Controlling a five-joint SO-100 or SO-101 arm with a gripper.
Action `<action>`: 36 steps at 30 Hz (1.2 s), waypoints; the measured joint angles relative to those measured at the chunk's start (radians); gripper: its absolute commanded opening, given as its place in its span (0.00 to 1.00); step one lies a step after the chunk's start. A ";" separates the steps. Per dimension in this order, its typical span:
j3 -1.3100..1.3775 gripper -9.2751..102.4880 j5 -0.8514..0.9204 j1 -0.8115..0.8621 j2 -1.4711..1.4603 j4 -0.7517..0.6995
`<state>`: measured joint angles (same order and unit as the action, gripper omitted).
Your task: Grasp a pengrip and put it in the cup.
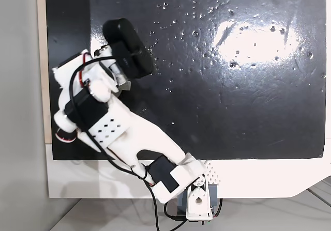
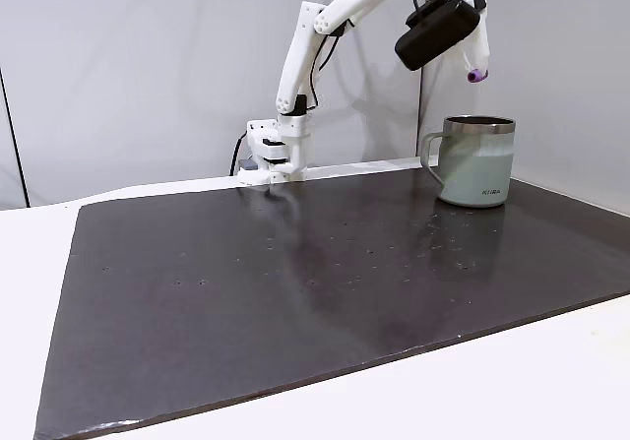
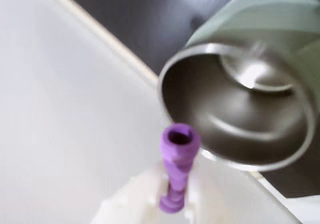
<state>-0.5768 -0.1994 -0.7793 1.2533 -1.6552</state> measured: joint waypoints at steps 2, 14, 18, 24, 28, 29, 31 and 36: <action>0.057 0.08 0.008 -0.034 -0.035 -0.018; 0.207 0.08 0.054 -0.071 -0.106 -0.098; 0.207 0.08 0.057 -0.067 -0.106 -0.101; 0.207 0.33 0.057 -0.031 -0.106 -0.101; 0.207 0.44 0.055 -0.032 -0.106 -0.101; 0.207 0.44 0.055 -0.032 -0.106 -0.101; 0.207 0.44 0.055 -0.032 -0.106 -0.101; 0.207 0.44 0.055 -0.032 -0.106 -0.101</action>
<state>-0.3697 -0.1442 -0.8115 1.1474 -1.7564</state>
